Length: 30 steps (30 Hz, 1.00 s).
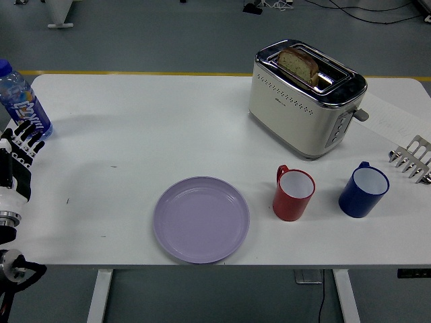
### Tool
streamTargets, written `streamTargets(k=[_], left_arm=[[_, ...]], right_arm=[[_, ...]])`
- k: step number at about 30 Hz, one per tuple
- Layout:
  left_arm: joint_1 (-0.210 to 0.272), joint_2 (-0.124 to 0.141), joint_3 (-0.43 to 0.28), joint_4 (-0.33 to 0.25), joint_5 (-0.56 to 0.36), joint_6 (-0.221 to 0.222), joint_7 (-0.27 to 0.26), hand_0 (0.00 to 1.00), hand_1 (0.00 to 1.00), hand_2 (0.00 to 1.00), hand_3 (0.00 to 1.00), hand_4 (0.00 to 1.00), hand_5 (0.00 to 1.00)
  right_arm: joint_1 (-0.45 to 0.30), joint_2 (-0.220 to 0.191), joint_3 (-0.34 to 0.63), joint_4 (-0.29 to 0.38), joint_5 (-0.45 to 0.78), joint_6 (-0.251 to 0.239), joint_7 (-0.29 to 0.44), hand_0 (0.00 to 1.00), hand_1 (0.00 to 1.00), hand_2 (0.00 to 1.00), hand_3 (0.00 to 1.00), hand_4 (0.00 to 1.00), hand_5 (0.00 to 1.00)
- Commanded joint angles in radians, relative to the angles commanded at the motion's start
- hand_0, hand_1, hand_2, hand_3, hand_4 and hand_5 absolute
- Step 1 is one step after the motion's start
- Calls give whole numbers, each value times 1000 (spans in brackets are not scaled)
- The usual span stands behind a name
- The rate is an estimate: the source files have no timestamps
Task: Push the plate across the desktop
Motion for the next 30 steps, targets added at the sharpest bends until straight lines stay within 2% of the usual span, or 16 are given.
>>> streamTargets(k=[2, 5, 7, 11, 16, 22, 30], left_arm=[[0, 16, -20, 2, 7, -23, 28, 802, 823, 828, 774, 524, 998], [2, 63, -62, 8, 1, -73, 73, 791, 806, 810, 758, 527, 998], [3, 73, -71, 9, -4, -90, 86, 791, 806, 810, 758, 527, 998], [6, 120, -103, 15, -15, -180, 157, 777, 801, 791, 746, 537, 998], [9, 147, -120, 22, -31, -228, 191, 776, 797, 786, 738, 543, 998], [16, 156, -129, 26, -36, -231, 193, 777, 795, 784, 734, 548, 998], [21, 152, -128, 28, -32, -232, 196, 778, 792, 780, 731, 553, 998]], right_arm=[[1, 0, 0, 0, -4, 0, -1, 696, 655, 760, 744, 493, 483], [4, 0, -5, 1, 2, -2, -2, 696, 655, 759, 744, 492, 484], [5, 0, -5, 1, 3, -2, -2, 696, 655, 759, 744, 492, 484], [7, 0, -8, 1, 6, -3, -2, 697, 655, 759, 744, 492, 485], [8, 0, -17, 1, 14, -4, -2, 696, 655, 759, 742, 491, 483], [6, 0, -27, 2, 24, -5, -2, 695, 655, 758, 744, 491, 484], [7, 0, -22, 2, 19, -6, -5, 695, 655, 758, 743, 490, 483]])
